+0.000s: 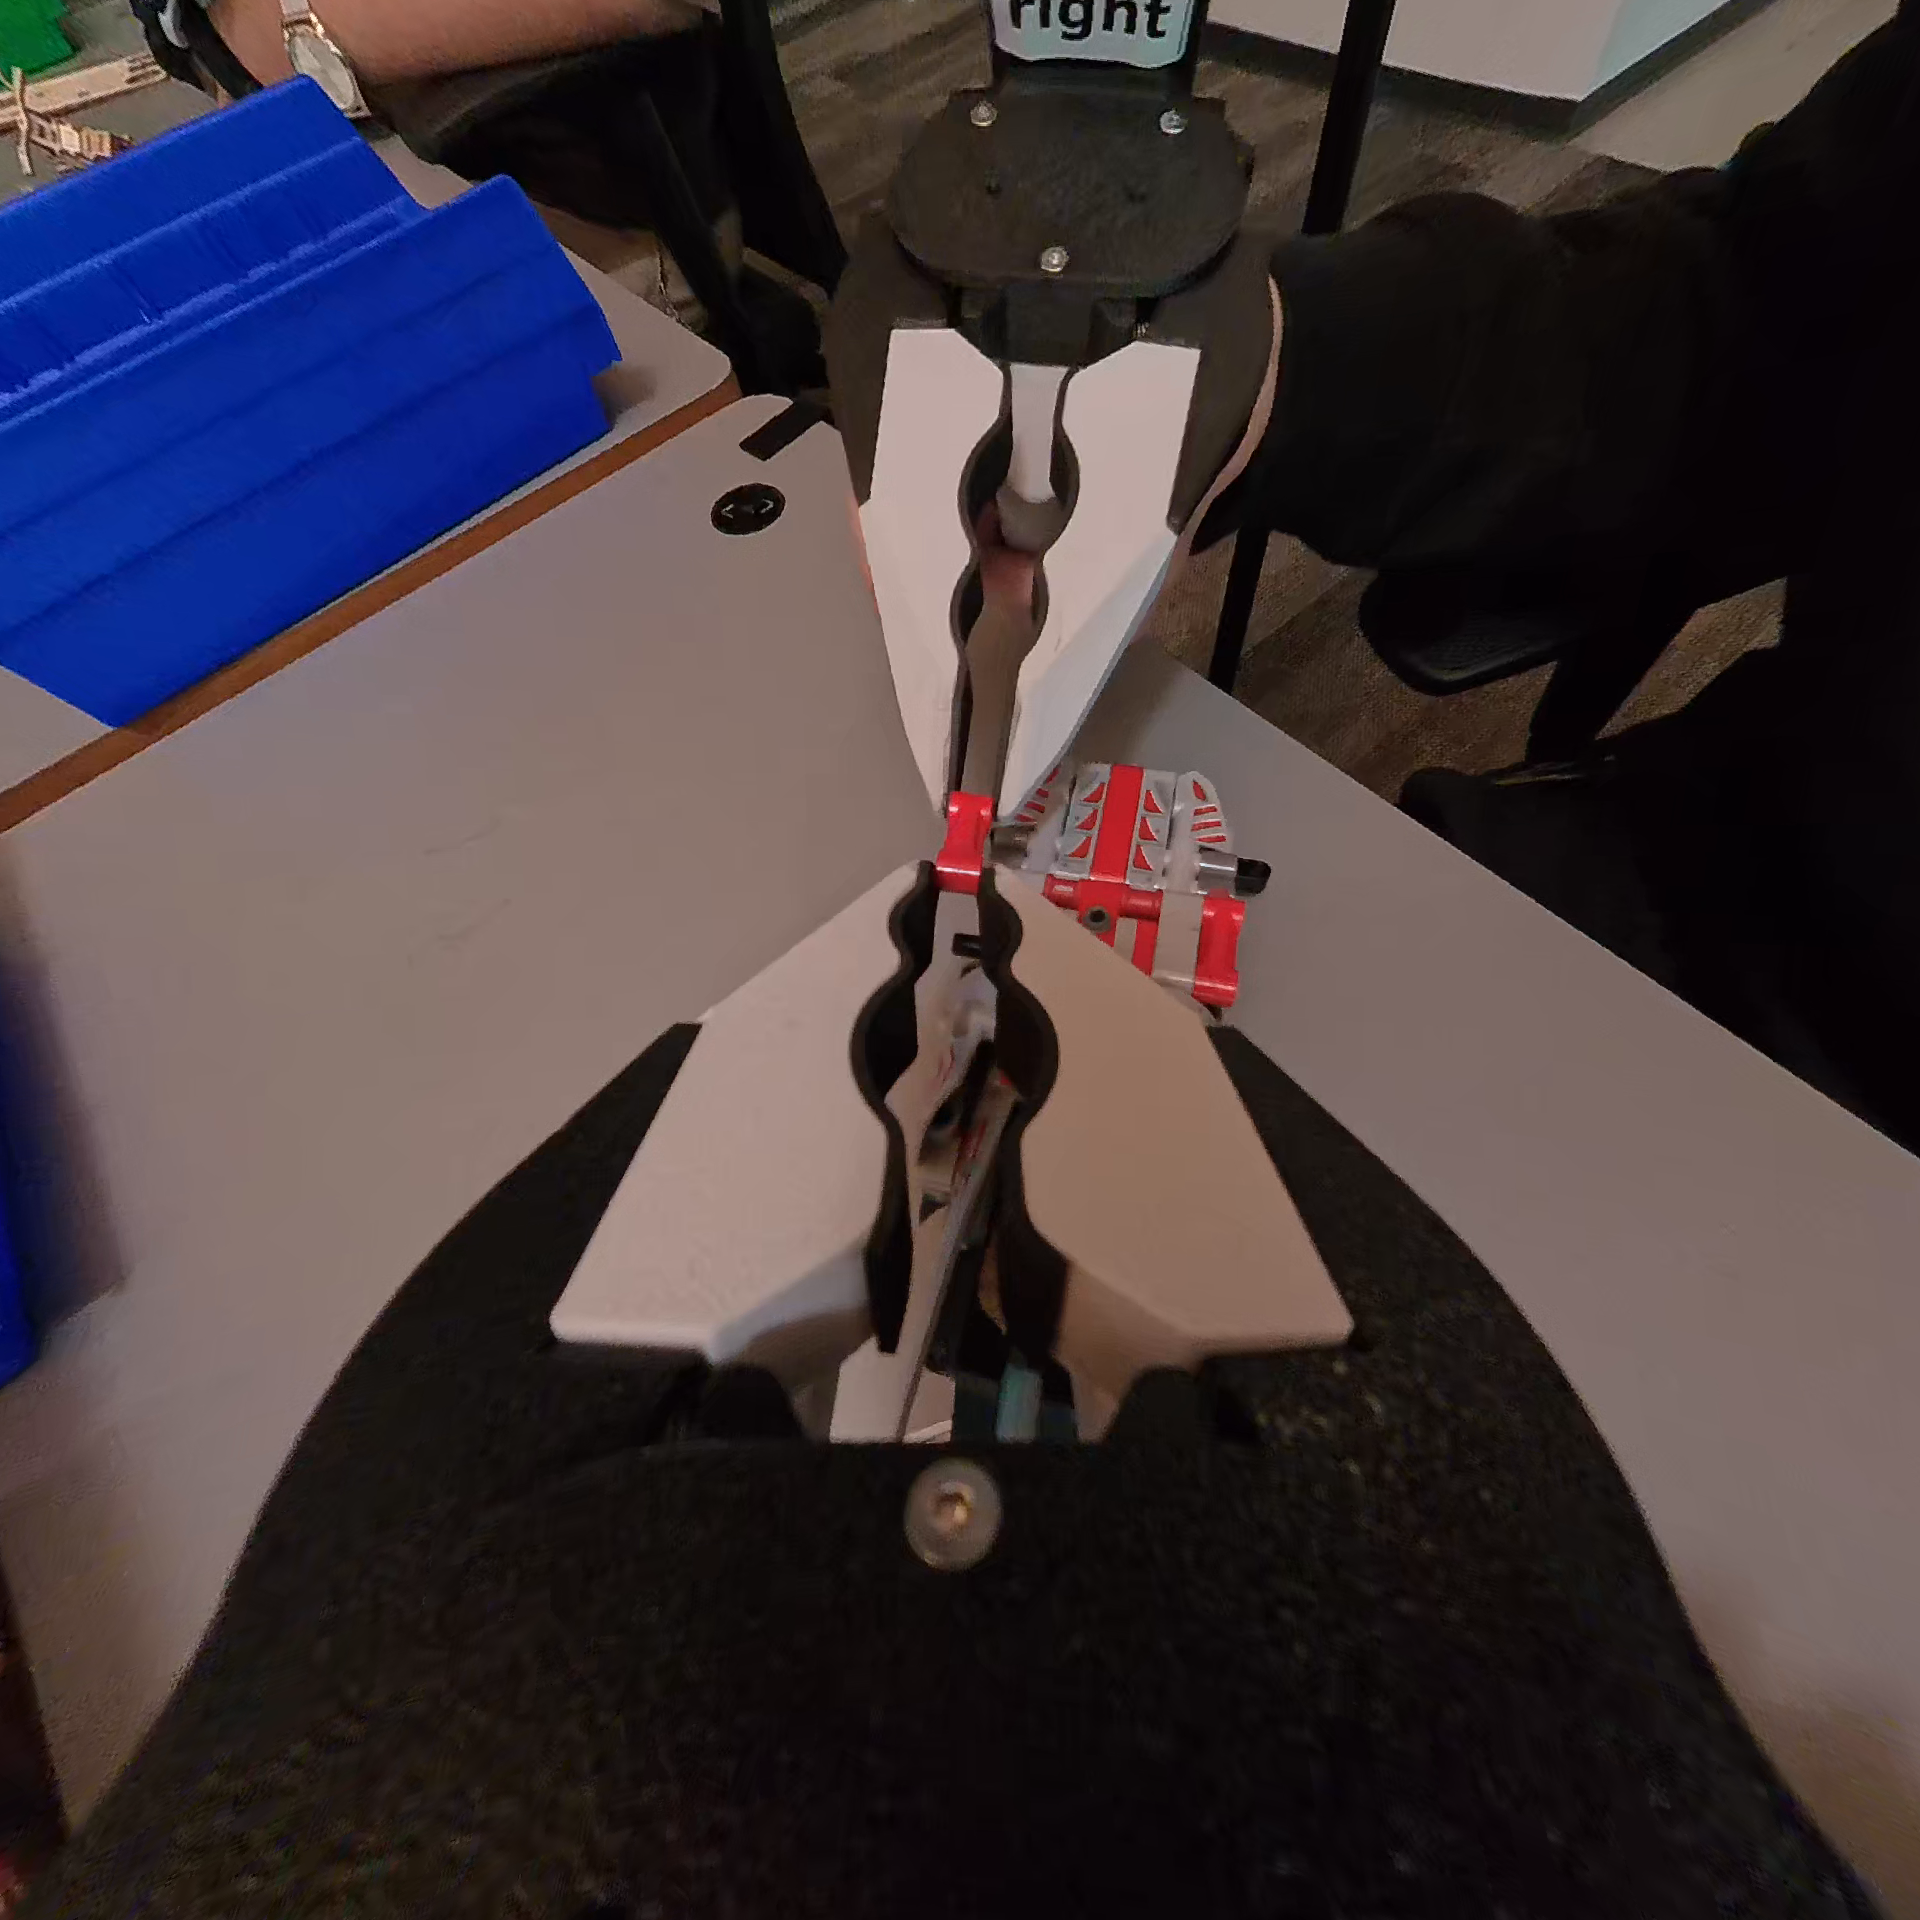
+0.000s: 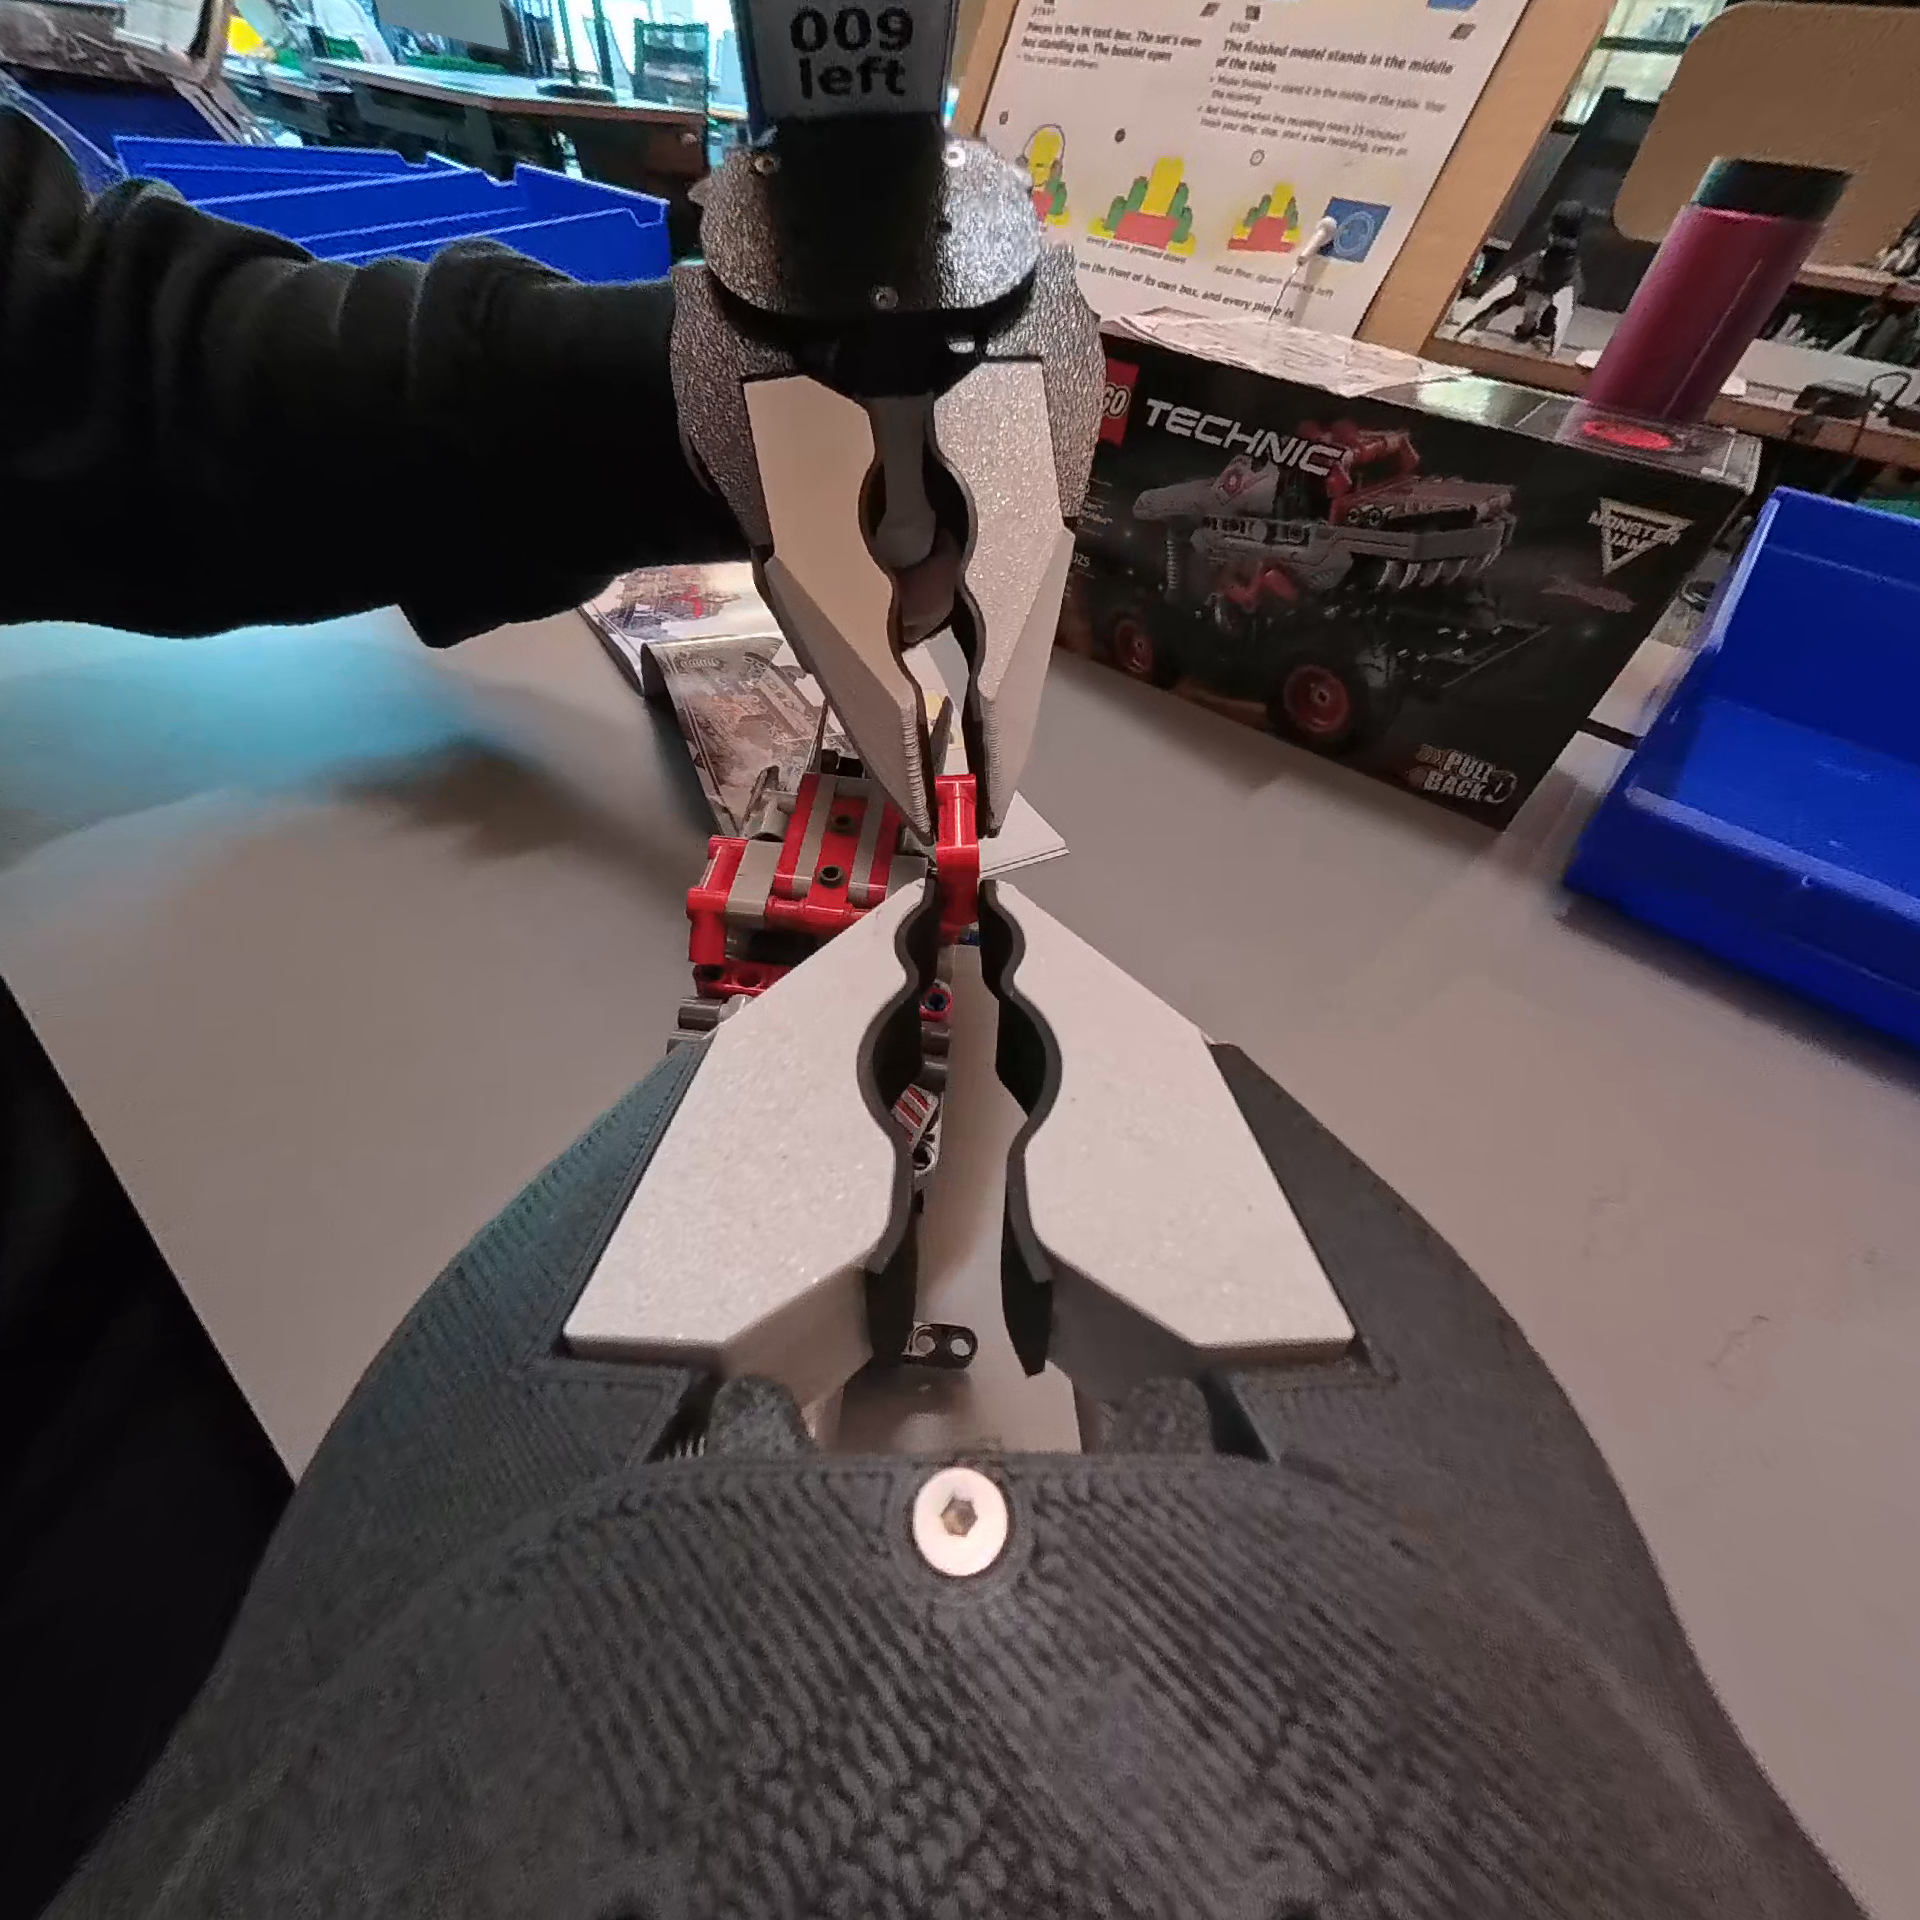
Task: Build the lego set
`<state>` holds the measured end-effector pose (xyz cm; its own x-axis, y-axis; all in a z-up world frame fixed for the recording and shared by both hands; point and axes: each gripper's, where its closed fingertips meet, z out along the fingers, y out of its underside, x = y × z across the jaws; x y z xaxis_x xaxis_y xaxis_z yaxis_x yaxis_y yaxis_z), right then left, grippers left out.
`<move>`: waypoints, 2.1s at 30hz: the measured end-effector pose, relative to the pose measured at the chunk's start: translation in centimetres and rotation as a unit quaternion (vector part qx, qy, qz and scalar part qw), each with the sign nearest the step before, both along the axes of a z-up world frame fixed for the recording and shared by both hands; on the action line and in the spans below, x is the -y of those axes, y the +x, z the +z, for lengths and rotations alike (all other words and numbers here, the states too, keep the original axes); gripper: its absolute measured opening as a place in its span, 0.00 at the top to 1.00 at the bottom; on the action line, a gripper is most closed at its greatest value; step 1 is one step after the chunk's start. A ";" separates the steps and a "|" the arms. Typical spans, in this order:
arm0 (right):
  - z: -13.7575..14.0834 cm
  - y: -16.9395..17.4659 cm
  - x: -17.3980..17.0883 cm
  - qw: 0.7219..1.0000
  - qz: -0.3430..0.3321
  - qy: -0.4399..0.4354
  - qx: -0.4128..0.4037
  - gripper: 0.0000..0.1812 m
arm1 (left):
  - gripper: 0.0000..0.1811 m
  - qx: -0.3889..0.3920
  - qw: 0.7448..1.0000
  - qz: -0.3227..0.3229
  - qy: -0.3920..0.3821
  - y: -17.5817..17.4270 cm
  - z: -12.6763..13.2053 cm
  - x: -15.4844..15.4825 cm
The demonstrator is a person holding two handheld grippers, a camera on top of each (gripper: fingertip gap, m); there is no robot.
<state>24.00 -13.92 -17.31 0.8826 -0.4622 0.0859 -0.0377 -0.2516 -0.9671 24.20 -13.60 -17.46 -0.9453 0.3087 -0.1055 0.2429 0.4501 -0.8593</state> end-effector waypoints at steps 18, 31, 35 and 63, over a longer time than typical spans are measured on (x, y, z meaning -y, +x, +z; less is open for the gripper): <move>-2.2 0.4 0.3 0.997 -0.026 -0.041 -0.065 0.97 | 0.61 -0.017 0.998 -0.014 0.057 -1.7 -1.5 -1.1; -2.2 -0.1 -0.1 0.997 -0.015 -0.058 -0.047 0.97 | 0.59 -0.004 0.997 -0.022 0.073 -2.6 -3.1 -0.5; -2.1 -0.2 0.2 0.995 -0.023 -0.080 -0.051 0.97 | 0.58 0.027 0.997 -0.017 0.072 -2.4 -3.2 -0.4; -1.5 -0.2 0.6 0.992 -0.054 -0.105 -0.046 0.97 | 0.59 0.055 0.994 -0.023 0.094 -2.5 -4.2 -0.1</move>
